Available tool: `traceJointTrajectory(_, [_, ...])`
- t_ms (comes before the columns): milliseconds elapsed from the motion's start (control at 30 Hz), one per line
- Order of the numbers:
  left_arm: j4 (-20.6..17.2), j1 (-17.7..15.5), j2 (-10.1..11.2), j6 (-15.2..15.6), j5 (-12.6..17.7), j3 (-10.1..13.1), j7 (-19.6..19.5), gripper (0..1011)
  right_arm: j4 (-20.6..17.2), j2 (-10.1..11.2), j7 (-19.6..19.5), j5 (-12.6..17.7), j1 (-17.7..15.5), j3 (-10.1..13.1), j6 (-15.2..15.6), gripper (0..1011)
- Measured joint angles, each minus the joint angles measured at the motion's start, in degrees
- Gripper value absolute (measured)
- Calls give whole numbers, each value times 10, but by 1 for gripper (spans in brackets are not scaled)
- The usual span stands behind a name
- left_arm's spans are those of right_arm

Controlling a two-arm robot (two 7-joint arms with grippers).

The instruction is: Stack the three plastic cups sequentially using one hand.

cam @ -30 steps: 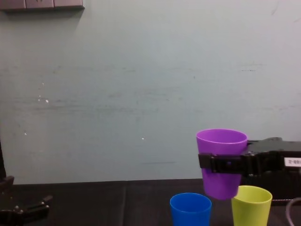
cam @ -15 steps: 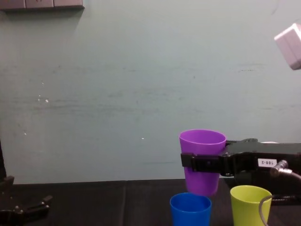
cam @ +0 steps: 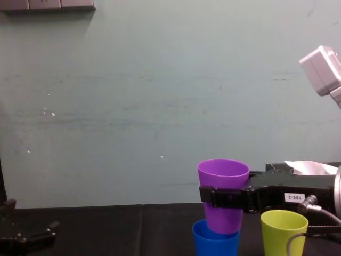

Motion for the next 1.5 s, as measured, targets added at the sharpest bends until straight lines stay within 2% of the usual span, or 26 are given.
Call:
traceJointTrajectory(1000, [0,0,0,0,0,0,0,1011,51,-21,7,-17,12,-18,-26,734])
traceJointTrajectory(1267, [0,0,0,0,0,0,0,1011,52,-21,6,-17,12,-18,-26,735])
traceJointTrajectory(1400, [0,0,0,0,0,0,0,1011,51,-21,6,-16,12,-18,-25,784])
traceJointTrajectory(1500, [0,0,0,0,0,0,0,1011,50,-21,6,-16,12,-18,-25,864])
